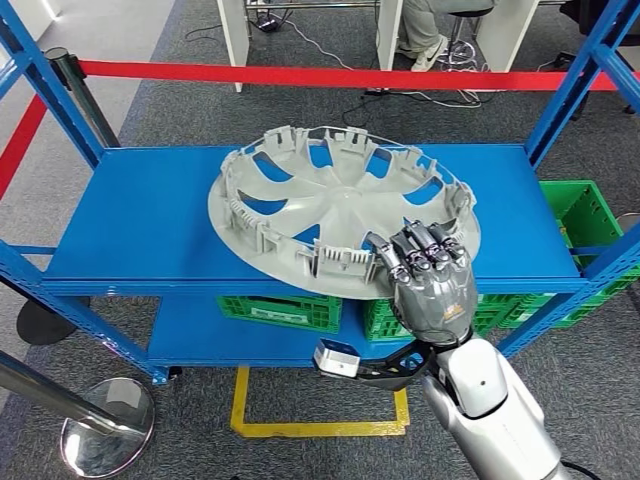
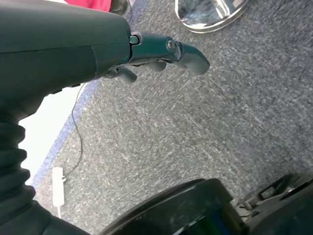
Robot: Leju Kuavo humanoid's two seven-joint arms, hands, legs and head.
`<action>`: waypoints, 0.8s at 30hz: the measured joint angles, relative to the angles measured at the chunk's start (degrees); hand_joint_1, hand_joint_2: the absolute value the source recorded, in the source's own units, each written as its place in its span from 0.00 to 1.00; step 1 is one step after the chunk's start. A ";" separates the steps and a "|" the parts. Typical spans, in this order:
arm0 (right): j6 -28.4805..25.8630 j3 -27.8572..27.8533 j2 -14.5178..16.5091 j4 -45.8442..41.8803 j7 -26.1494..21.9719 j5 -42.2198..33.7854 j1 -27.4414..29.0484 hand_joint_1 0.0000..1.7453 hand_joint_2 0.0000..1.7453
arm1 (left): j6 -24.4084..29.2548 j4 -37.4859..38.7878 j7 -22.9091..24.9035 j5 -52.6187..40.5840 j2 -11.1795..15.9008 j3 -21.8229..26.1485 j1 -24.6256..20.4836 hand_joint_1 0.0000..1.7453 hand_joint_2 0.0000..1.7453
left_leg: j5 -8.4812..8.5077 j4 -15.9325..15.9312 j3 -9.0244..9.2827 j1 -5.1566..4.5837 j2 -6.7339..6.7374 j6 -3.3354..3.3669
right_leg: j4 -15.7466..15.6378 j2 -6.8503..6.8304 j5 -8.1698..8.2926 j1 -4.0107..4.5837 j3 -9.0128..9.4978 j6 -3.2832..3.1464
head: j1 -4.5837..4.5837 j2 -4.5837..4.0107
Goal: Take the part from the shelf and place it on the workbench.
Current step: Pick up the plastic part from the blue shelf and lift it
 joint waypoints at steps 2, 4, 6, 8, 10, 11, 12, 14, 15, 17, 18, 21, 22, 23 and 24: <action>-0.01 0.24 0.00 -1.37 -0.93 -0.50 -0.01 1.00 1.00 | 0.07 0.00 -0.24 -0.26 -0.15 0.32 -0.18 0.00 1.00 | 0.00 0.00 0.00 0.00 0.00 0.00 | 0.00 0.00 0.00 0.00 0.00 0.00 | 0.00 0.00; -0.01 0.43 0.00 -2.66 -1.86 -0.92 0.00 1.00 1.00 | 0.24 0.00 -0.46 -0.45 -0.27 0.58 -0.31 0.00 1.00 | 0.00 0.00 0.00 0.00 0.00 0.00 | 0.00 0.01 0.00 0.00 0.00 0.00 | 0.01 0.00; -0.01 0.55 0.00 -3.86 -2.96 -1.35 0.03 1.00 1.00 | 0.48 0.00 -0.68 -0.63 -0.31 0.78 -0.33 0.00 1.00 | 0.00 0.00 0.00 0.00 0.00 0.00 | 0.00 0.01 0.00 0.00 0.00 0.00 | 0.00 0.00; -0.01 0.60 0.00 -4.91 -3.95 -1.83 0.06 1.00 1.00 | 0.63 0.00 -0.94 -0.75 -0.34 0.94 -0.32 0.00 1.00 | 0.00 0.00 0.00 0.00 0.00 0.00 | 0.00 0.00 0.00 0.00 0.00 0.00 | 0.00 0.00; -0.01 0.58 0.00 -5.74 -4.73 -2.33 0.08 1.00 1.00 | 0.67 0.00 -1.19 -0.83 -0.36 1.01 -0.30 0.00 1.00 | 0.00 0.00 0.00 0.00 0.00 0.00 | 0.00 0.00 0.00 0.00 0.00 0.00 | 0.01 0.00; -0.01 0.55 0.00 -6.06 -5.05 -2.57 0.10 1.00 1.00 | 0.68 0.00 -1.32 -0.88 -0.37 1.03 -0.29 0.00 1.00 | 0.00 0.00 0.00 0.00 0.00 0.00 | 0.00 0.01 0.00 0.00 0.00 0.00 | 0.01 0.00; -0.01 0.50 0.00 -6.27 -5.34 -2.81 0.12 1.00 1.00 | 0.66 0.00 -1.45 -0.96 -0.37 1.05 -0.29 0.00 1.00 | 0.00 0.00 0.00 0.00 0.00 0.00 | 0.00 0.01 0.00 0.00 0.00 0.00 | 0.01 0.00; -0.01 0.40 0.00 -6.56 -5.85 -3.24 0.18 1.00 1.00 | 0.59 0.01 -1.67 -1.16 -0.38 1.07 -0.29 0.00 1.00 | 0.00 0.00 0.00 0.00 0.00 0.00 | 0.00 0.01 0.00 0.00 0.00 0.00 | 0.01 0.00; -0.01 0.37 0.00 -6.62 -6.07 -3.43 0.22 1.00 1.00 | 0.52 0.01 -1.73 -1.24 -0.37 1.09 -0.29 0.00 1.00 | 0.00 0.00 0.00 0.00 0.00 0.00 | 0.00 0.01 0.00 0.00 0.00 0.00 | 0.01 0.00; -0.01 0.27 0.00 -6.67 -6.40 -3.66 0.35 1.00 1.00 | 0.36 0.02 -1.87 -1.29 -0.37 1.13 -0.30 0.00 1.00 | 0.00 0.00 0.00 0.00 0.00 0.00 | 0.00 0.01 0.00 0.00 0.00 0.00 | 0.01 0.00; -0.01 0.18 0.00 -6.67 -6.57 -3.71 0.45 1.00 1.00 | 0.20 0.02 -1.99 -1.28 -0.37 1.16 -0.30 0.00 1.00 | 0.00 0.00 0.00 0.00 0.00 0.00 | 0.00 0.00 0.00 0.00 0.00 0.00 | 0.01 0.00; -0.01 -0.19 0.00 -6.66 -6.92 -3.89 0.85 1.00 1.00 | -0.27 0.03 -2.52 -1.26 -0.37 1.27 -0.31 0.00 1.00 | 0.00 0.00 0.00 0.00 0.00 0.00 | 0.00 0.00 0.00 0.00 0.00 0.00 | 0.01 0.00; -0.01 -0.33 0.00 -6.65 -7.01 -3.99 0.98 1.00 1.00 | -0.33 0.04 -2.70 -1.26 -0.37 1.30 -0.31 0.00 1.00 | 0.00 0.00 0.00 0.00 0.00 0.00 | 0.00 0.00 0.00 0.00 0.00 0.00 | 0.01 0.00; -0.01 -0.48 0.00 -6.65 -7.10 -4.10 1.09 1.00 1.00 | -0.38 0.07 -2.87 -1.28 -0.37 1.32 -0.31 0.00 1.00 | 0.00 0.00 0.00 0.00 0.00 0.00 | 0.00 0.00 0.00 0.00 0.00 0.00 | 0.01 0.00; -0.01 -0.61 0.00 -6.64 -7.21 -4.20 1.18 1.00 1.00 | -0.40 0.10 -2.98 -1.31 -0.35 1.33 -0.32 0.00 1.00 | 0.00 0.00 0.00 0.00 0.00 0.00 | 0.00 0.01 0.00 0.00 0.00 0.00 | 0.01 0.00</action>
